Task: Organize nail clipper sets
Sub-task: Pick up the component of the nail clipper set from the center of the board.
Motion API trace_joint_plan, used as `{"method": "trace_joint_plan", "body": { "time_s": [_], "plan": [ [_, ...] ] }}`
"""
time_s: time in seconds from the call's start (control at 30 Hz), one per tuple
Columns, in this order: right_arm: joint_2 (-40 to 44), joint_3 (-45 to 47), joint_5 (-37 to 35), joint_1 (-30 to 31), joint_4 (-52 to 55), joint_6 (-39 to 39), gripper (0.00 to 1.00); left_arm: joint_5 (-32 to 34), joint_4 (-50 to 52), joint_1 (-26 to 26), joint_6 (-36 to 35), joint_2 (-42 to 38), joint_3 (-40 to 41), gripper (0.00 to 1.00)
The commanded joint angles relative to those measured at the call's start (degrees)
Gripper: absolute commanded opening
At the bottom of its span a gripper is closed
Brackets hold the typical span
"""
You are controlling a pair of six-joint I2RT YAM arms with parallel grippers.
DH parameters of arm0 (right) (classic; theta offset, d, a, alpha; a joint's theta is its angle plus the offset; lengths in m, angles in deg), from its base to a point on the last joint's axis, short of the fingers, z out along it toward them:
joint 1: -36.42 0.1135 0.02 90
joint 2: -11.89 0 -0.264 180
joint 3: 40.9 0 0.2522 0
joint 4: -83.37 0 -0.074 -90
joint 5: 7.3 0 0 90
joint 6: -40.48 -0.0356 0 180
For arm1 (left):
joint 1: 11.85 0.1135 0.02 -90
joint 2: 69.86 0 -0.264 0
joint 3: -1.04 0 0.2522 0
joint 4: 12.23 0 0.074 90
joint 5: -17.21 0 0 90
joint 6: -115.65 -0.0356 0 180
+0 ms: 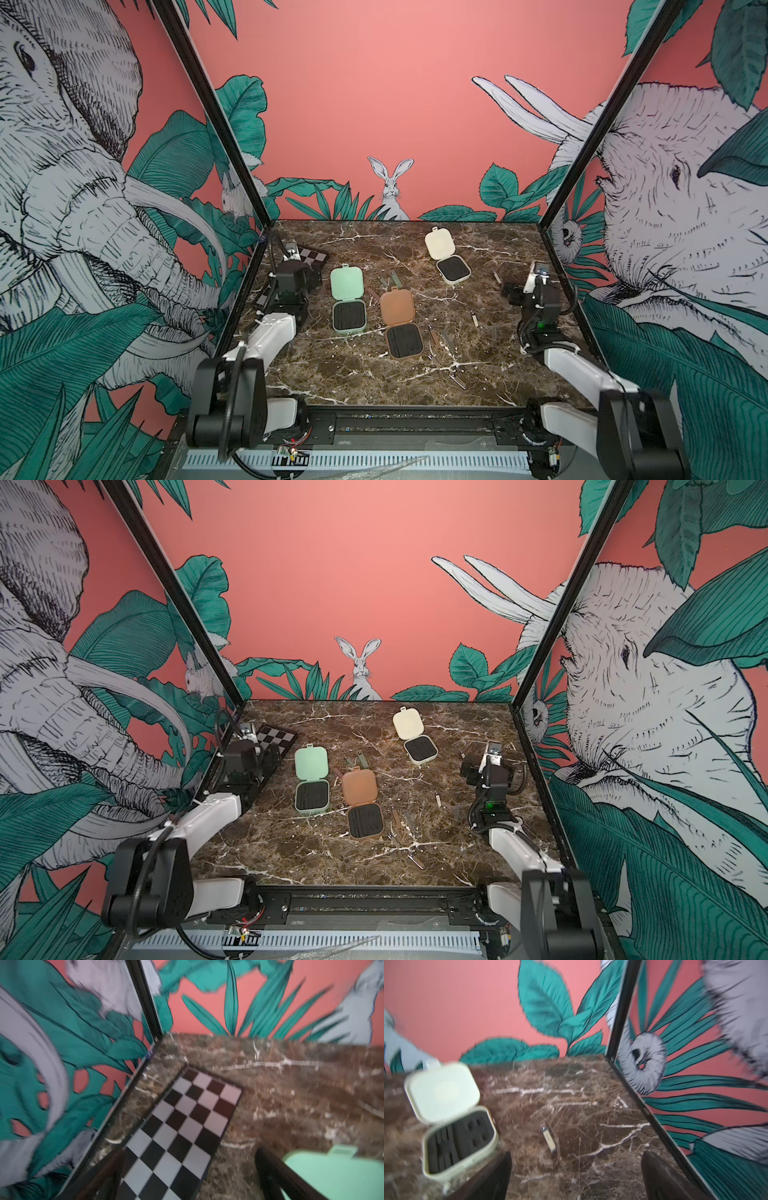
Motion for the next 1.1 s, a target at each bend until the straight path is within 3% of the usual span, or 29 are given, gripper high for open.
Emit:
{"method": "trace_joint_plan", "body": {
  "time_s": [0.0, 0.07, 0.17, 0.23, 0.27, 0.33, 0.43, 0.6, 0.73, 1.07],
  "plan": [
    [9.56, -4.84, -3.22, -0.44, 22.85, -17.84, 0.99, -1.28, 23.17, 0.1, 12.07, -7.2, -3.95, 0.99],
    [13.56, -5.99, 8.25, -0.33, 26.1, -20.46, 0.93, -10.45, 29.35, 0.1, 14.77, -10.7, -5.21, 0.98],
    [12.18, -10.99, 25.9, 0.52, 34.6, -23.2, 0.68, -29.51, 36.39, -0.11, 18.68, -13.14, -5.82, 0.81],
    [7.0, -16.29, 31.55, 4.17, 44.4, -22.25, 0.57, -37.99, 40.17, -1.88, 21.19, -13.55, -5.15, 0.76],
    [3.95, -18.86, 32.53, 6.43, 49.22, -21.01, 0.51, -39.08, 41.85, -4.0, 21.56, -13.82, -4.97, 0.74],
    [-3.33, -23.65, 31.61, 13.92, 58.44, -17.56, 0.42, -37.34, 43.23, -11.37, 21.54, -14.42, -4.2, 0.73],
    [-12.71, -27.61, 25.63, 24.71, 65.63, -14.67, 0.41, -34.49, 40.59, -19.85, 21.77, -13.48, -2.14, 0.74],
    [-21.71, -28.16, 20.14, 31.97, 66.36, -14.9, 0.45, -37.75, 34.46, -20.73, 23.27, -9.44, 0.87, 0.72],
    [-28.11, -28.93, 18.89, 35.1, 66.76, -14.29, 0.4, -39.44, 31.66, -20.81, 24.81, -9.26, 2.49, 0.7],
    [-34.48, -29.41, 15.28, 39.42, 68.13, -15.43, 0.38, -40.22, 29.2, -20.82, 28.22, -11.77, 5.86, 0.66]
  ]
}}
